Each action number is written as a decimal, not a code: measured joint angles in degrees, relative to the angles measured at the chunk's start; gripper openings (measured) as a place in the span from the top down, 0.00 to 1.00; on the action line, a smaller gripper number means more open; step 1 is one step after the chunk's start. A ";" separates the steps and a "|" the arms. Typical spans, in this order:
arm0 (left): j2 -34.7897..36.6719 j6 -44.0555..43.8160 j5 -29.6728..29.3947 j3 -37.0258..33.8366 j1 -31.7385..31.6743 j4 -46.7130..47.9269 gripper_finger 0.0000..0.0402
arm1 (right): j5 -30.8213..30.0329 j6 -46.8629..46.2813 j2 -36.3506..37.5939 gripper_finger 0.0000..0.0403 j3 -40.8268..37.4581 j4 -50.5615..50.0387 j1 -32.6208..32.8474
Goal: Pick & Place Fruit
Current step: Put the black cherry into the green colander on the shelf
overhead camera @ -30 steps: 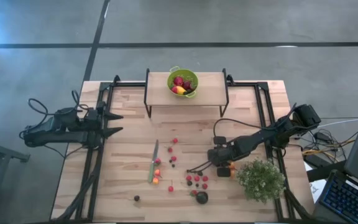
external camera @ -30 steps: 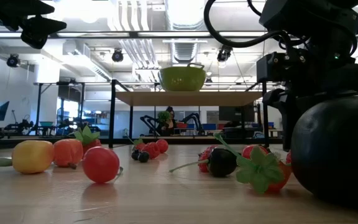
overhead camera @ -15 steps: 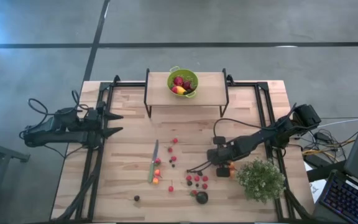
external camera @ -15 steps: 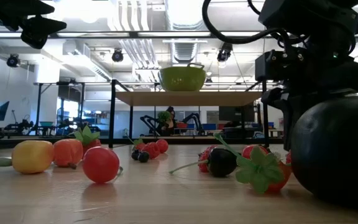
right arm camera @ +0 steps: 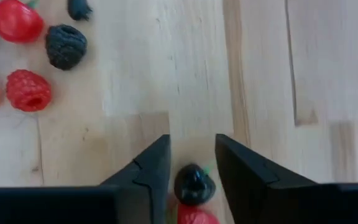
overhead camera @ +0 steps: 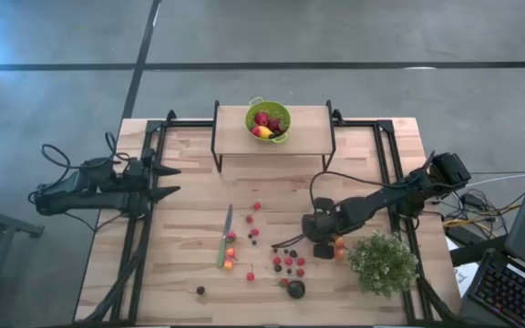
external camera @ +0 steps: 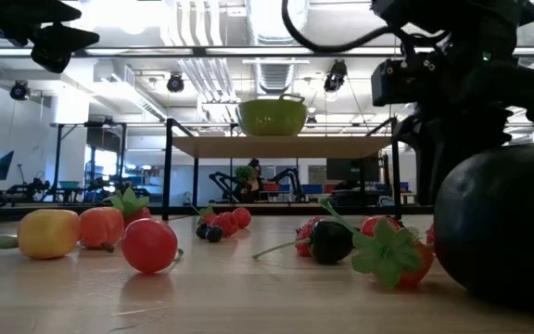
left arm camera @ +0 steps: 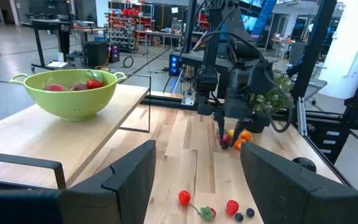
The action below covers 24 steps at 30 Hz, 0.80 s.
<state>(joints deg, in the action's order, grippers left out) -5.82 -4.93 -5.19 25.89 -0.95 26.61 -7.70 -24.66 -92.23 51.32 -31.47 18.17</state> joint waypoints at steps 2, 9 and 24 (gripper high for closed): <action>0.00 0.00 0.00 0.00 0.00 0.02 0.40 | 0.01 -1.82 -0.04 0.64 -0.61 -0.19 -0.01; 0.00 0.00 0.01 0.00 0.00 0.02 0.40 | 0.17 -3.77 -1.58 0.55 -1.26 -1.93 -0.04; 0.00 -0.01 0.00 0.00 0.00 0.02 0.40 | 0.62 -3.87 -1.70 0.53 -2.24 -2.62 -0.07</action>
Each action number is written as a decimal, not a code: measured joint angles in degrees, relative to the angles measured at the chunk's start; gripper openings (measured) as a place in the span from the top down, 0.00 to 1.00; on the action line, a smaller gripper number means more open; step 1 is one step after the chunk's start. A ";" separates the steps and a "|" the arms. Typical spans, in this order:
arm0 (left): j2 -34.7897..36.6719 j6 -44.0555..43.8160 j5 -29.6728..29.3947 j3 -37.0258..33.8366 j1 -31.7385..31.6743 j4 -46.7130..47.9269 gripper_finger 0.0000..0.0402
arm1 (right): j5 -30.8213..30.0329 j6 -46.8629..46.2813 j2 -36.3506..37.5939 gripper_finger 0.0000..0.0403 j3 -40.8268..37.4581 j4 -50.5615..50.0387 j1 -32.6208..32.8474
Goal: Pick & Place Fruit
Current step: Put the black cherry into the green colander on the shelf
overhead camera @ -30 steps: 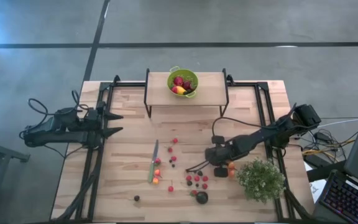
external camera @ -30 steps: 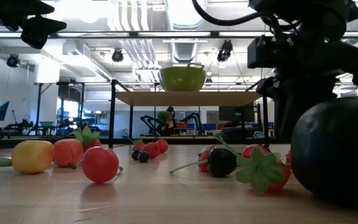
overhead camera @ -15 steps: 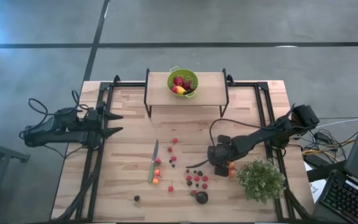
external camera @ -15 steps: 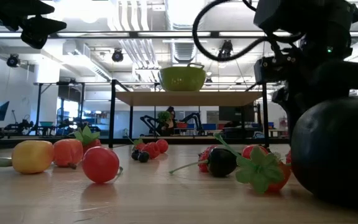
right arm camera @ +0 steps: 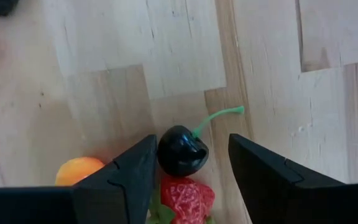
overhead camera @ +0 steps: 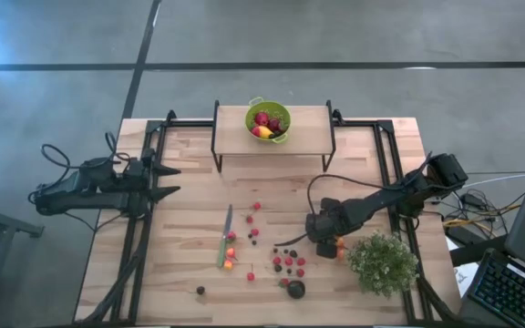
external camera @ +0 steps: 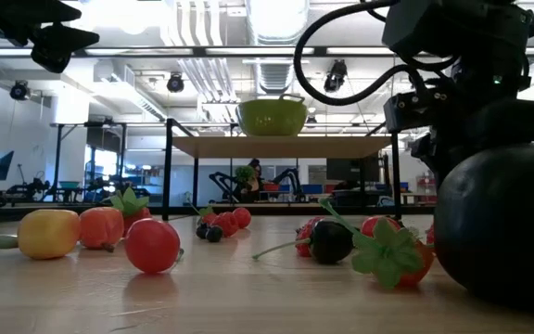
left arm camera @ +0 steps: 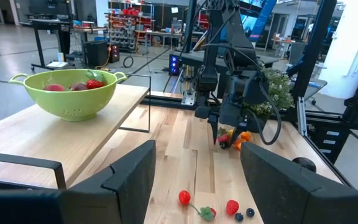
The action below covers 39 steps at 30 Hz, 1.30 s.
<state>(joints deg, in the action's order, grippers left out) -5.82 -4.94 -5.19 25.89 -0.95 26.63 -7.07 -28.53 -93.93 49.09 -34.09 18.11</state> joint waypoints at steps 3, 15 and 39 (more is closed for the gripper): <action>0.00 0.01 0.00 0.00 0.00 0.00 0.40 | 0.00 -0.02 0.00 0.56 -0.14 0.02 0.00; 0.00 0.01 0.00 0.00 0.00 0.00 0.40 | -0.23 1.38 0.00 0.73 -0.14 0.38 0.00; 0.00 0.01 0.00 0.00 0.00 0.00 0.40 | -7.96 22.76 0.04 0.70 12.61 1.76 -5.74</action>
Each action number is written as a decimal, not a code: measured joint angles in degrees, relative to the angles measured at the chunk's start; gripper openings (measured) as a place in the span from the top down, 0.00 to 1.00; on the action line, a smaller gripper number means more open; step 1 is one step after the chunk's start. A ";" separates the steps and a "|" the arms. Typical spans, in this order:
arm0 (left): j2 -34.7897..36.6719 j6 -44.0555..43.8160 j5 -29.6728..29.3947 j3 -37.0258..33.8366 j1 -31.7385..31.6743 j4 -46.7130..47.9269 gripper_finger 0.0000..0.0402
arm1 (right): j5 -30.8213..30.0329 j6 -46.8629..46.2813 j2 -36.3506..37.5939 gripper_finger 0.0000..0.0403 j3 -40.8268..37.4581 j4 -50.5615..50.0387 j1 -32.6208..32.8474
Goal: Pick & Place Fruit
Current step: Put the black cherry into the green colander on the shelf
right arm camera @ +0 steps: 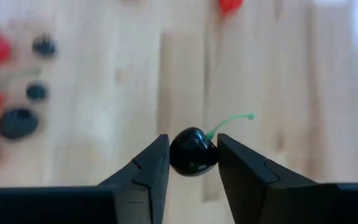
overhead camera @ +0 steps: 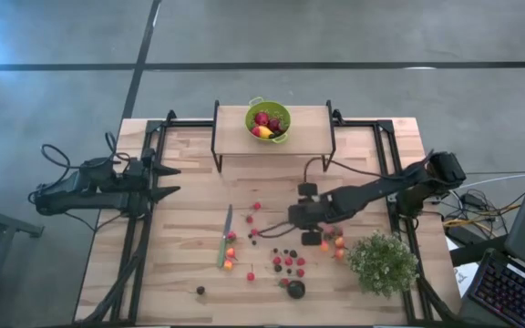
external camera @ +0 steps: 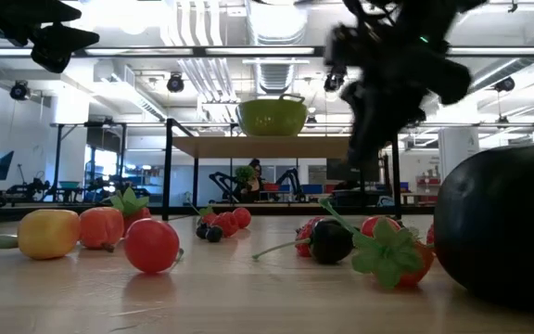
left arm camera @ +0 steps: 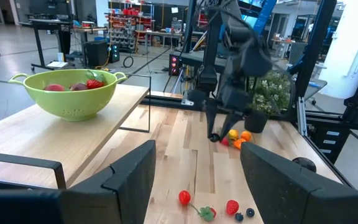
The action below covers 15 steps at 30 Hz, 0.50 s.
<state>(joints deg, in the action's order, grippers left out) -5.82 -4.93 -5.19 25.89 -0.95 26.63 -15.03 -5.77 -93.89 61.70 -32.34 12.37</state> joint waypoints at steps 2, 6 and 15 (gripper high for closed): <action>0.01 0.00 0.00 0.00 -0.02 0.00 0.40 | -0.02 2.37 0.02 0.70 2.39 -0.16 -1.12; 0.00 0.00 0.00 0.00 -0.02 0.00 0.40 | -0.02 6.91 0.02 0.74 6.58 -0.89 -3.56; 0.00 0.00 0.00 0.00 -0.02 0.00 0.40 | 0.00 13.39 0.04 0.73 15.43 -3.31 -10.50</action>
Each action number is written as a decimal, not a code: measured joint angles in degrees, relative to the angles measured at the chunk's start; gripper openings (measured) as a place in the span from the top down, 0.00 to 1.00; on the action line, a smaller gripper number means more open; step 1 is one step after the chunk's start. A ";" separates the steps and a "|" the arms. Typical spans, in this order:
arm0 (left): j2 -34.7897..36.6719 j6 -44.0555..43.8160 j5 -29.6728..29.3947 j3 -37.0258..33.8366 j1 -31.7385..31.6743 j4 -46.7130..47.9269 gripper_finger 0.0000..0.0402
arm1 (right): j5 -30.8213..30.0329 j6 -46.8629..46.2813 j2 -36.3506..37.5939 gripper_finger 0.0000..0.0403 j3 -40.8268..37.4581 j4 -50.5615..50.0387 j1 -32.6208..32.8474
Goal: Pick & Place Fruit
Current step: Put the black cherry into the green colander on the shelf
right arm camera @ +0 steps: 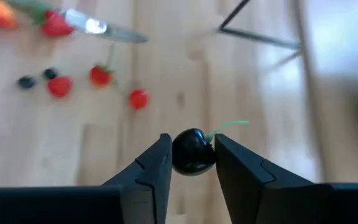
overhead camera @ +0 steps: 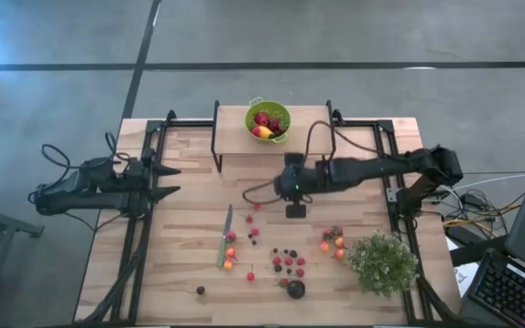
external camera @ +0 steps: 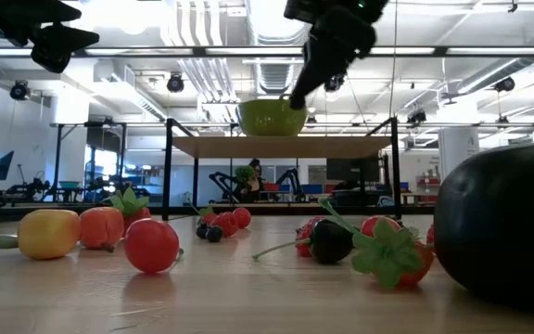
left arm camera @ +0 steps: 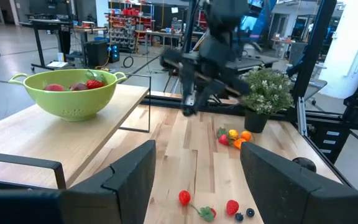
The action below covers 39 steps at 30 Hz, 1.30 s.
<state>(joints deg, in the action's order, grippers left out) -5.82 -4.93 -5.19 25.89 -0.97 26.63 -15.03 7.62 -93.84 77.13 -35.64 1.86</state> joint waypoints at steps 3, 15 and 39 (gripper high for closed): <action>0.00 0.00 0.00 0.00 0.02 -0.02 0.40 | 0.04 2.22 0.02 0.74 3.14 -1.02 -2.80; 0.02 0.00 0.00 0.00 0.00 -0.02 0.40 | 0.51 4.10 0.02 0.89 13.07 -1.46 -15.62; 0.02 0.00 0.00 0.00 0.02 -0.02 0.40 | 3.34 -7.95 2.74 0.98 12.42 -27.17 -4.91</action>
<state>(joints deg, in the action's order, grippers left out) -5.80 -4.93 -5.19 25.89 -0.95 26.61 -11.69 -0.32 -91.10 89.54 -62.81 -3.05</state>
